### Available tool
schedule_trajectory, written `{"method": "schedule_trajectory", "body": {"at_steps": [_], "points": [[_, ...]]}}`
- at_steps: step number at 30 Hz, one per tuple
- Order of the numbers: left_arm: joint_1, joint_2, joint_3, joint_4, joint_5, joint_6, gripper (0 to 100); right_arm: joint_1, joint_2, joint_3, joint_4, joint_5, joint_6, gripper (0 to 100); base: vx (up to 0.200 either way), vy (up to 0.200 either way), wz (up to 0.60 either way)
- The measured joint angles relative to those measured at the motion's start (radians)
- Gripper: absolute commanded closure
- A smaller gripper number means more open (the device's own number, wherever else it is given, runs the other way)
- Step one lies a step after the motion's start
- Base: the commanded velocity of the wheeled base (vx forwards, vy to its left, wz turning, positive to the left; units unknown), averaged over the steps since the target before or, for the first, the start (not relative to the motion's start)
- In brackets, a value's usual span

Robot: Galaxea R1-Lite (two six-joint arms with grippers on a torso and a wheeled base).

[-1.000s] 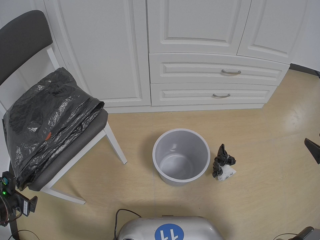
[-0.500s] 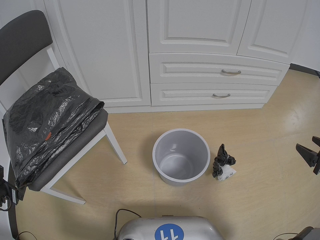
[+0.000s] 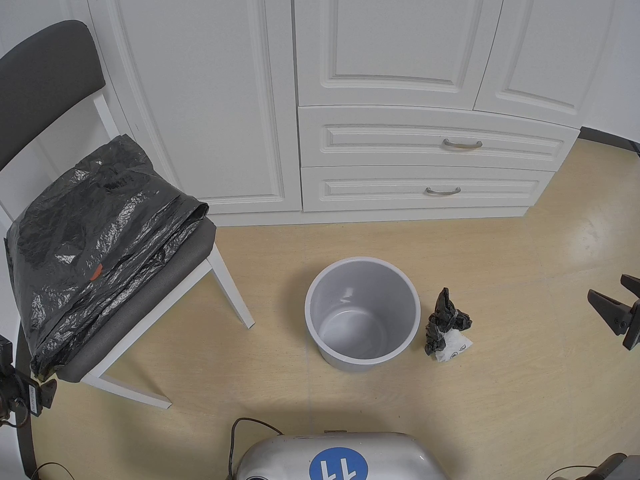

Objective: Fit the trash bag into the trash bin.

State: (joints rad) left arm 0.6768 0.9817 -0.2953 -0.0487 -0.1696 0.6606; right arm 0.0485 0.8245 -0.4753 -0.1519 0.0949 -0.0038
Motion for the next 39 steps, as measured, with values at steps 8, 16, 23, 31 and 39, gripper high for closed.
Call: {"method": "schedule_trajectory", "body": {"at_steps": [8,16,23,31,39], "points": [[0.002,0.016,0.007,-0.062,0.007,0.022,0,0.001,0.003,0.007,0.000,0.000,-0.002,0,0.000,0.000,0.00],[0.032,0.108,0.010,-0.188,0.005,0.025,0,0.002,-0.001,0.008,0.000,0.000,-0.002,0,0.000,0.000,0.00],[0.053,0.128,0.016,-0.190,0.001,0.027,0,0.002,-0.008,0.009,0.000,0.000,-0.004,0,0.000,0.000,0.00],[0.054,0.154,0.029,-0.196,0.001,0.019,0,0.014,-0.022,0.009,0.001,0.000,-0.004,0,0.000,0.000,0.00],[0.055,0.218,0.040,-0.362,0.001,-0.030,0,0.016,-0.033,0.007,0.000,0.000,-0.004,0,0.000,0.000,0.00]]}}
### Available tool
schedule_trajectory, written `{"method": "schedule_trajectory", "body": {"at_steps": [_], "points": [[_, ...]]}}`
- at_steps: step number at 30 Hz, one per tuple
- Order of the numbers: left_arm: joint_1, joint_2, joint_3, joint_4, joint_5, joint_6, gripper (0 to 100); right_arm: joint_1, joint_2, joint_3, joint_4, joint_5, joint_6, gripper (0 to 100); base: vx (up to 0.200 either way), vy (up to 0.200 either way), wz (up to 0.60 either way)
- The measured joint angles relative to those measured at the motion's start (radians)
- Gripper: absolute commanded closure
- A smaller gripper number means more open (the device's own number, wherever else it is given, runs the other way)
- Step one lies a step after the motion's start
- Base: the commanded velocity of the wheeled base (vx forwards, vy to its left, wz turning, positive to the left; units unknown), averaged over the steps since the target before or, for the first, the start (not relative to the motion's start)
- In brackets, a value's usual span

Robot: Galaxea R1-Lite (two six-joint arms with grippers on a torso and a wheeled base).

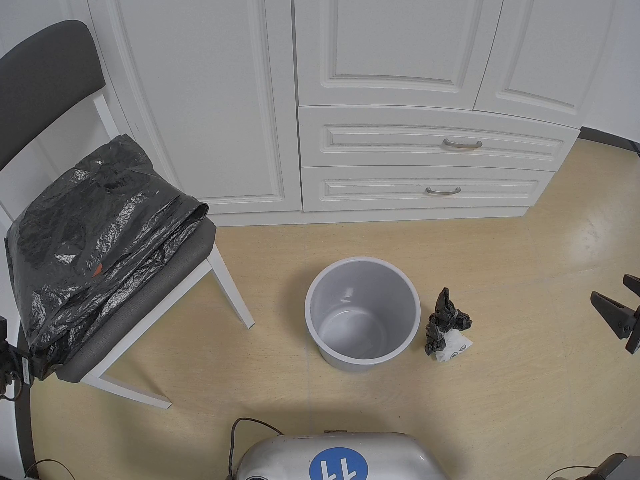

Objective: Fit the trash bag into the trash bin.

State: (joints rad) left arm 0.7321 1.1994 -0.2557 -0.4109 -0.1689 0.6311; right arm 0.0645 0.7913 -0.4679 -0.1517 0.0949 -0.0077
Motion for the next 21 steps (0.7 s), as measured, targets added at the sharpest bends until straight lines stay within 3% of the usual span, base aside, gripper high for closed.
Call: {"method": "schedule_trajectory", "body": {"at_steps": [9,21], "points": [[0.000,0.018,0.028,-0.048,-0.061,-0.205,0,0.023,-0.024,0.002,0.000,0.000,-0.001,0,0.000,0.000,0.00],[0.019,0.025,0.079,-0.092,-0.093,-0.265,0,0.034,-0.039,0.004,0.000,0.000,-0.001,0,0.000,0.000,0.00]]}}
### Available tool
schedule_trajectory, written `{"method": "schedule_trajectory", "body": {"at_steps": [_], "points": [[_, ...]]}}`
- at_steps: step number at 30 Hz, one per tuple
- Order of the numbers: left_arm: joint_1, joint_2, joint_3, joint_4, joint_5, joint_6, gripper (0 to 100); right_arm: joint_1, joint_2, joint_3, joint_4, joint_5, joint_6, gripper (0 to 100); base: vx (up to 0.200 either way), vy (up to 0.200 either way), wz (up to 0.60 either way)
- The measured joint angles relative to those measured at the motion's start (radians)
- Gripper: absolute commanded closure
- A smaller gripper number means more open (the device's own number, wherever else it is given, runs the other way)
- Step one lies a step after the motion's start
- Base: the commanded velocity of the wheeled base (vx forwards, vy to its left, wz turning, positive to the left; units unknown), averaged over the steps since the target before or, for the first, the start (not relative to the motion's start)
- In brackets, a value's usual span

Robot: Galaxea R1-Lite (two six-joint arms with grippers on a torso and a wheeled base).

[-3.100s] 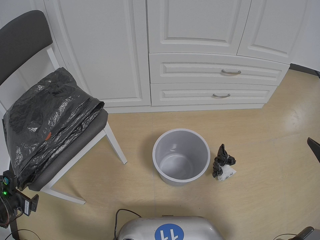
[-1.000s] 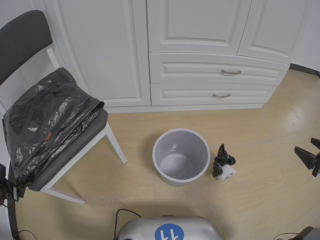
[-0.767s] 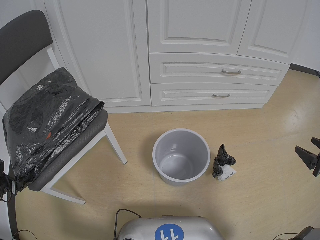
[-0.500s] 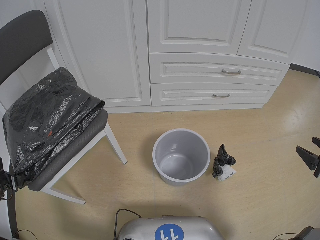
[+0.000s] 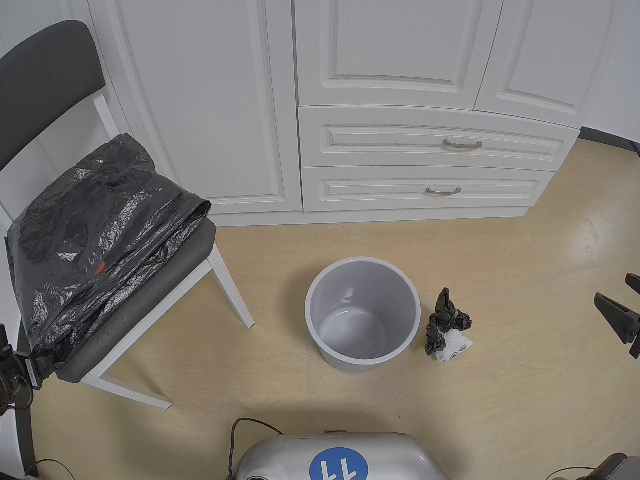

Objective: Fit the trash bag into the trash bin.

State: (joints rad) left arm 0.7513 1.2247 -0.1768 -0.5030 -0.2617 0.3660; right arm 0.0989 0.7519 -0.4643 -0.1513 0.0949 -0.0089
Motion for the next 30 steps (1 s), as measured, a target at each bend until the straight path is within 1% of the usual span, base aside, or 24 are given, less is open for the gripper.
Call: {"method": "schedule_trajectory", "body": {"at_steps": [5,9,13,15,21,28,29,30], "points": [[0.023,0.035,-0.011,-0.019,-0.019,-0.006,0,0.001,-0.002,0.000,0.000,0.003,0.000,0,0.000,0.000,0.00],[0.032,0.077,-0.016,-0.089,-0.031,-0.013,0,0.001,-0.006,0.000,0.000,0.008,0.000,0,0.000,0.000,0.00],[0.039,0.106,-0.014,-0.147,-0.099,-0.050,0,0.000,-0.012,0.000,0.000,0.015,0.000,0,0.000,0.000,0.00],[0.046,0.113,-0.013,-0.161,-0.116,-0.065,0,0.000,-0.014,-0.001,0.000,0.018,0.000,0,0.000,0.000,0.00],[0.067,0.096,-0.004,-0.164,-0.121,-0.070,0,0.000,-0.018,-0.001,-0.001,0.018,0.001,0,0.000,0.000,0.00],[0.075,0.018,0.020,-0.164,-0.122,-0.070,0,0.000,-0.020,-0.001,-0.001,0.018,0.000,0,0.000,0.000,0.00],[0.076,0.009,0.021,-0.164,-0.123,-0.070,100,0.000,-0.020,0.000,-0.001,0.018,0.000,0,0.000,0.000,0.00],[0.076,0.003,0.022,-0.165,-0.124,-0.070,100,0.000,-0.020,0.000,-0.001,0.018,0.001,0,0.000,0.000,0.00]]}}
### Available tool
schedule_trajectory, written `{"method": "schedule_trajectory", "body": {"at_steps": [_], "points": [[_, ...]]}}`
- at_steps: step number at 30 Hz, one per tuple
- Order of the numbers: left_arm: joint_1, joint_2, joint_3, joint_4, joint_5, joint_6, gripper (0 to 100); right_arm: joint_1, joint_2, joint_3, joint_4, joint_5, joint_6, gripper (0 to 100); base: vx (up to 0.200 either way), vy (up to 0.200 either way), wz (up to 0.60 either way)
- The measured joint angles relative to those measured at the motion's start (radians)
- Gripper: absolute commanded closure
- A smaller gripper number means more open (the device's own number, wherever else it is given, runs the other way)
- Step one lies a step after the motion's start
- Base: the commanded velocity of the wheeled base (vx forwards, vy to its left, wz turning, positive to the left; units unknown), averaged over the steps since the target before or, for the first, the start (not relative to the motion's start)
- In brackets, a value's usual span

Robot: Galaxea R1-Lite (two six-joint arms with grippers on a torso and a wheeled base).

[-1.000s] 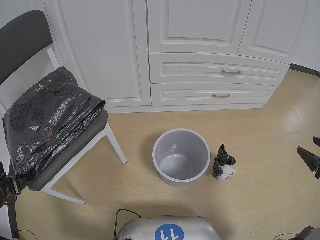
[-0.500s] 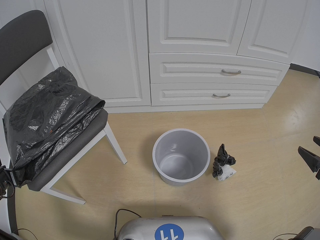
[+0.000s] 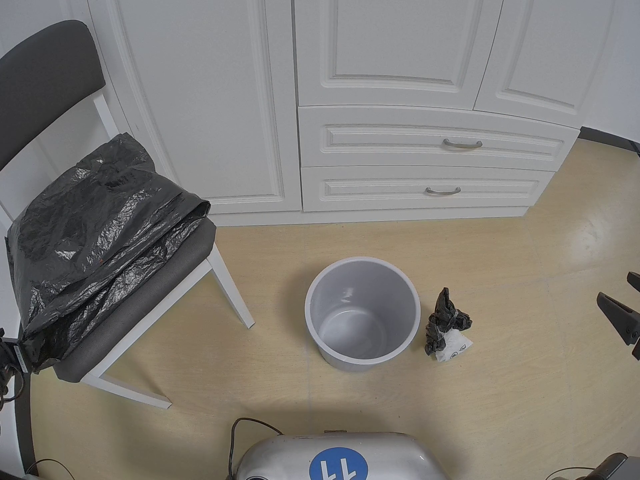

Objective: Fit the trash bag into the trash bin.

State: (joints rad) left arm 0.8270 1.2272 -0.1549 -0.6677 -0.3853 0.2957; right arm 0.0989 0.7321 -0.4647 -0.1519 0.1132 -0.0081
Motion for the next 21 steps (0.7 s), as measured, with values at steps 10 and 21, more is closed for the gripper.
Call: {"method": "schedule_trajectory", "body": {"at_steps": [10,21], "points": [[-0.007,-0.012,0.004,0.004,0.000,-0.013,100,0.001,0.000,0.001,0.000,0.000,0.000,0,0.000,0.000,0.00],[-0.019,-0.041,0.008,0.002,-0.123,-0.070,100,0.001,0.007,0.015,-0.001,0.001,-0.004,0,0.000,0.000,0.00]]}}
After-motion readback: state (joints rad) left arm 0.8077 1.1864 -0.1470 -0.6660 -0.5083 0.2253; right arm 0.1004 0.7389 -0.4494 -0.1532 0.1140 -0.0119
